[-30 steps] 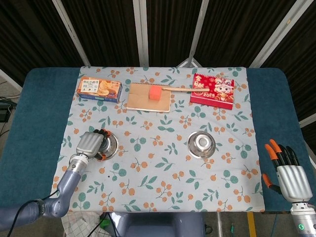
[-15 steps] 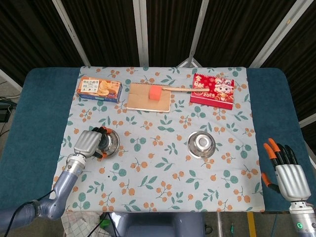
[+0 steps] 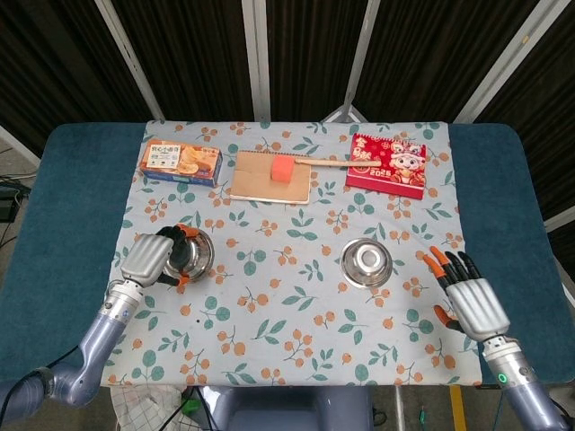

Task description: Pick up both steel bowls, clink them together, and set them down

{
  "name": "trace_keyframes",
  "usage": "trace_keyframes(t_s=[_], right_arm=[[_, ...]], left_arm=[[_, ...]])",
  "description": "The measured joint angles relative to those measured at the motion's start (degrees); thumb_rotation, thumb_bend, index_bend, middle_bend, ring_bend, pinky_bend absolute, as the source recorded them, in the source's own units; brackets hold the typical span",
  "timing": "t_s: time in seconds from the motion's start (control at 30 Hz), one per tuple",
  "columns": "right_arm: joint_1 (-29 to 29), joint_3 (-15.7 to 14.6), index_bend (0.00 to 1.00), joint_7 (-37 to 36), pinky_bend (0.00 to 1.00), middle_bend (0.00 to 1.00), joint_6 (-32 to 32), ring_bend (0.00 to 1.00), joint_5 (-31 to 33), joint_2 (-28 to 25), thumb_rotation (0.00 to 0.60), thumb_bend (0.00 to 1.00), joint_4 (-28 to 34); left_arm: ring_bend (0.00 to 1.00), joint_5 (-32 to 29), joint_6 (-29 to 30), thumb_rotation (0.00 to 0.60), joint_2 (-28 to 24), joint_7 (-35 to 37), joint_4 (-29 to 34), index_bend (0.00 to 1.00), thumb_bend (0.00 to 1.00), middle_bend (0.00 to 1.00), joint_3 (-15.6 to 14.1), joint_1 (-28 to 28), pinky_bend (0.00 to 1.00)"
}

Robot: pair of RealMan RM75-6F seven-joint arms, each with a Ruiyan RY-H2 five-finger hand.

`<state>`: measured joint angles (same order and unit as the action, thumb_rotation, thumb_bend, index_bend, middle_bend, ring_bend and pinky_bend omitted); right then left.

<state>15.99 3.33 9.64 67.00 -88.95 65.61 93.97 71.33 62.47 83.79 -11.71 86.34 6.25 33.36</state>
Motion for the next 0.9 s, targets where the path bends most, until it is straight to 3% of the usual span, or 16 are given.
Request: trace_keyframes(t_s=[0.2, 0.4, 0.6, 0.9], right_arm=[[7.1, 2.3, 0.00, 5.9, 0.00, 0.00, -10.8, 0.00, 7.1, 2.7, 0.600, 0.39, -0.6], [13.3, 4.7, 0.00, 10.1, 0.00, 0.00, -17.2, 0.00, 14.5, 6.8, 0.600, 0.39, -5.1], [16.2, 5.6, 0.00, 11.3, 0.00, 0.00, -19.8, 0.00, 18.3, 9.3, 0.600, 0.39, -8.4], [18.0, 4.1, 0.00, 12.4, 0.00, 0.00, -21.2, 0.00, 21.2, 11.1, 0.600, 0.39, -9.3]], left_arm=[[0.53, 1.4, 0.9, 0.600, -1.5, -0.9, 1.7, 0.54, 0.25, 0.67, -0.8, -0.8, 0.72], [0.53, 0.3, 0.5, 0.600, -2.1, -2.7, 2.1, 0.54, 0.25, 0.67, -0.8, -1.0, 0.72], [0.53, -1.2, -1.2, 0.600, -1.6, -3.8, 1.3, 0.54, 0.25, 0.67, -0.7, -0.7, 0.72], [0.53, -1.9, -1.9, 0.600, -0.4, -4.1, -0.3, 0.54, 0.25, 0.67, -0.2, -0.2, 0.72]])
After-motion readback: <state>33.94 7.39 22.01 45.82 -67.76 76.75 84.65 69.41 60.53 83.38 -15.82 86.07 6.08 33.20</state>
